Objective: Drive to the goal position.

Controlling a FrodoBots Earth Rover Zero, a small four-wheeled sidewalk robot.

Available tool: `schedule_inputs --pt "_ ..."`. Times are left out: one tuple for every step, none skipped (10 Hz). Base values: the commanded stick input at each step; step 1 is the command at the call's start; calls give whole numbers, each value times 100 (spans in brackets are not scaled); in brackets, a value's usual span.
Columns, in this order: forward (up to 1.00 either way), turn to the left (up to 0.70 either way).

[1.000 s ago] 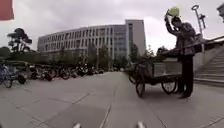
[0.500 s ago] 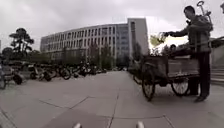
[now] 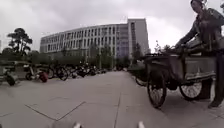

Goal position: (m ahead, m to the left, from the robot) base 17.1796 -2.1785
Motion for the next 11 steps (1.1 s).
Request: schedule_inputs --pt "70 0" --pt "70 0" --pt "70 0" --pt "70 0" --pt "70 0" --pt "70 0" --pt "70 0" --pt "70 0" --pt "70 0" --pt "70 0" --pt "70 0"
